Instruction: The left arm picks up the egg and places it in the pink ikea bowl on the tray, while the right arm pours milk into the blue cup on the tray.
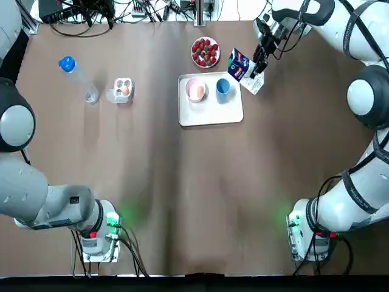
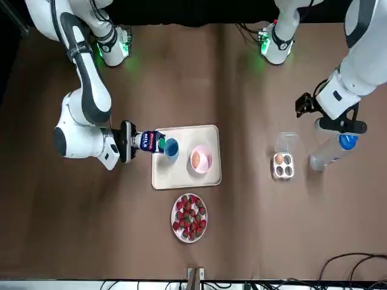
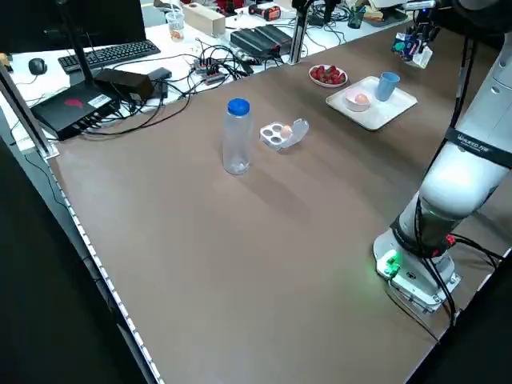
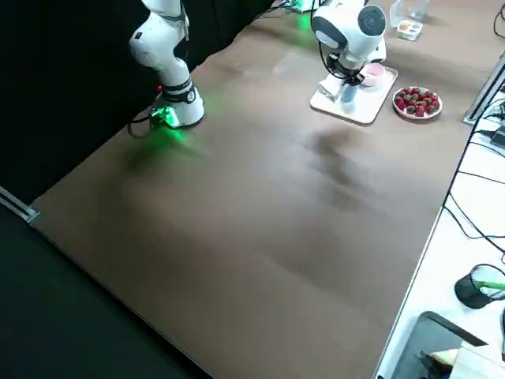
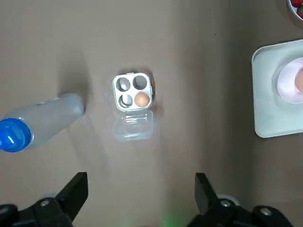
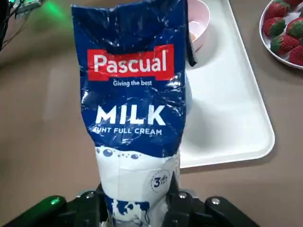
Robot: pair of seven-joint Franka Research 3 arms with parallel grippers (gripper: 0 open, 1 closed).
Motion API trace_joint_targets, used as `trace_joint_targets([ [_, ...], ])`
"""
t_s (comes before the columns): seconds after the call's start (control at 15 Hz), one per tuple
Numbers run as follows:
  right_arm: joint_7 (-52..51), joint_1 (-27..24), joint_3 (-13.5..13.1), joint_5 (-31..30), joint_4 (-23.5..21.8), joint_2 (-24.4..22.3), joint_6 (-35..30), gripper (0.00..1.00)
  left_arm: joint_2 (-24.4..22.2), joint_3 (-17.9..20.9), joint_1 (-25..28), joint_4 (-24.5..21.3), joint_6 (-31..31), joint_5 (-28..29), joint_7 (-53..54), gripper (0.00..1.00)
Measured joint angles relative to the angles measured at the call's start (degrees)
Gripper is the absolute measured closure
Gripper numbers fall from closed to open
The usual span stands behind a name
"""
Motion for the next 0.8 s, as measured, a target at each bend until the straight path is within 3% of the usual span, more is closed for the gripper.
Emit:
trace_joint_targets([
  [0.67, -0.13, -0.37, -0.53, -0.08, -0.01, 0.00, -0.03, 0.58, -0.02, -0.38, 0.27, -0.04, 0.03, 0.41, 0.14, 0.00],
  [0.8, -2.54, -3.61, -0.65, 0.50, 0.14, -0.01, -3.33, 0.58, -0.09, -0.41, 0.27, -0.04, 0.07, 0.42, 0.14, 0.00],
])
